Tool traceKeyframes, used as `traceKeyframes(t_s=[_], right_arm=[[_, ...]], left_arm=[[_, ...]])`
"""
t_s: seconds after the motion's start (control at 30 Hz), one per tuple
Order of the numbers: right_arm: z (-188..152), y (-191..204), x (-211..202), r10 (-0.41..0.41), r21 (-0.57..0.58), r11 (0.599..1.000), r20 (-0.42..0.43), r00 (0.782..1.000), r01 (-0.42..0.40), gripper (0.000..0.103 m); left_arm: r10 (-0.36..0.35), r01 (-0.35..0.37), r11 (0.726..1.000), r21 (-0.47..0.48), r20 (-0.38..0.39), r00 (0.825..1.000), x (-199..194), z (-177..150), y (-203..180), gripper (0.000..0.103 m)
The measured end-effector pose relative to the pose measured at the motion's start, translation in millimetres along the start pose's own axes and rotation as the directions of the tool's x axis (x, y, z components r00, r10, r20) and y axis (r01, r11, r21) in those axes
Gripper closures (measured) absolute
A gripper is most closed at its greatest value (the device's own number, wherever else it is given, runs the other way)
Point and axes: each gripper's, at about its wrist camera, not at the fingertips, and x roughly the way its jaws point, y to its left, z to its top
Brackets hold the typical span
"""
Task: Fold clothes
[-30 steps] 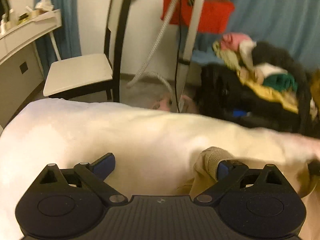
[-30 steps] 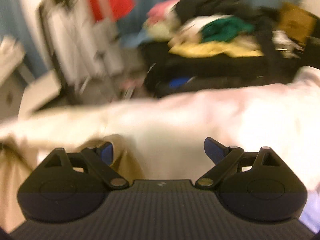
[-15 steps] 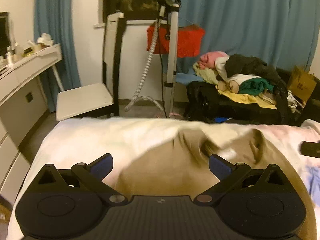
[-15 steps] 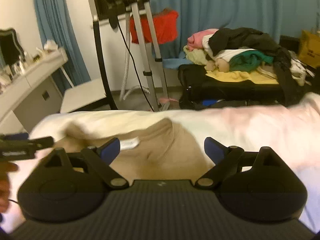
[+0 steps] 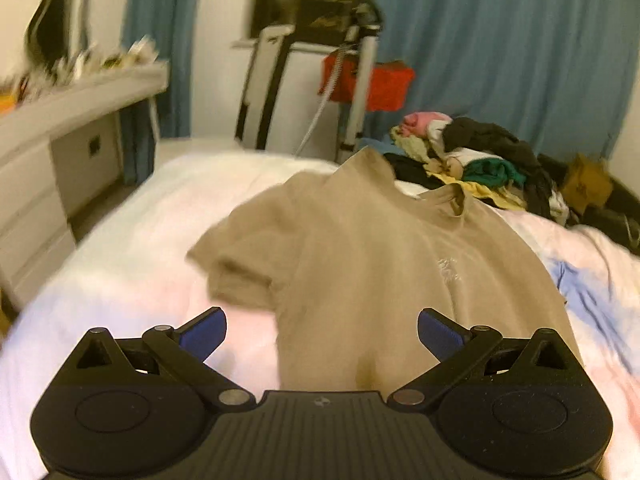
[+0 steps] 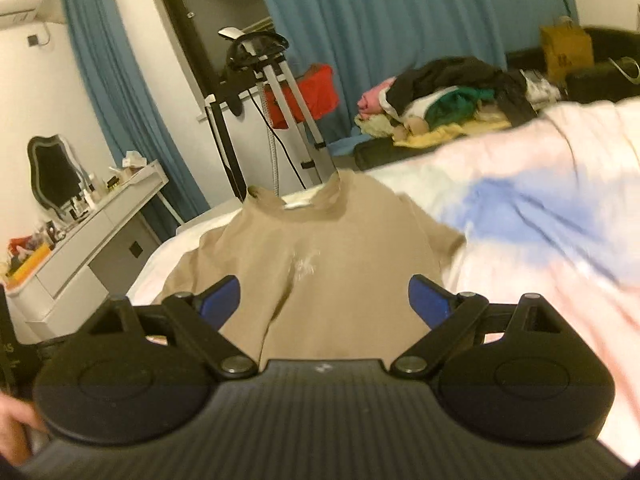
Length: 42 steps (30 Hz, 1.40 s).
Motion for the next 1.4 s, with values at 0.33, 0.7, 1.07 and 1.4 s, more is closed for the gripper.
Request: traceKeyframes(t_s=[0.33,0.7,1.07,1.4], right_arm=[[-15,-27,29,0.021,0.092,0.996,-0.002,1.000,-0.021,0.011],[-22,-59,104,-0.023,0.208,0.977,-0.088,0.996,0.041,0.011],[-21,-56,121,-0.040,0.221,0.973,-0.102,0.994,0.062,0.011],[-19,-51,124,-0.088,0.158,0.982,-0.080,0.993,0.100,0.011]], left_arm=[[-0.008,-0.005,0.892,-0.452,-0.028,1.000,71,20,97,0.019],[0.072,-0.054,0.918,-0.394,0.030,0.997,149,57,110,0.064],[0.183,-0.183,0.983,-0.008,-0.031,0.983,160,167,92,0.101],[0.398,-0.395,0.918,-0.047,0.083,0.914,201,224,77,0.099]])
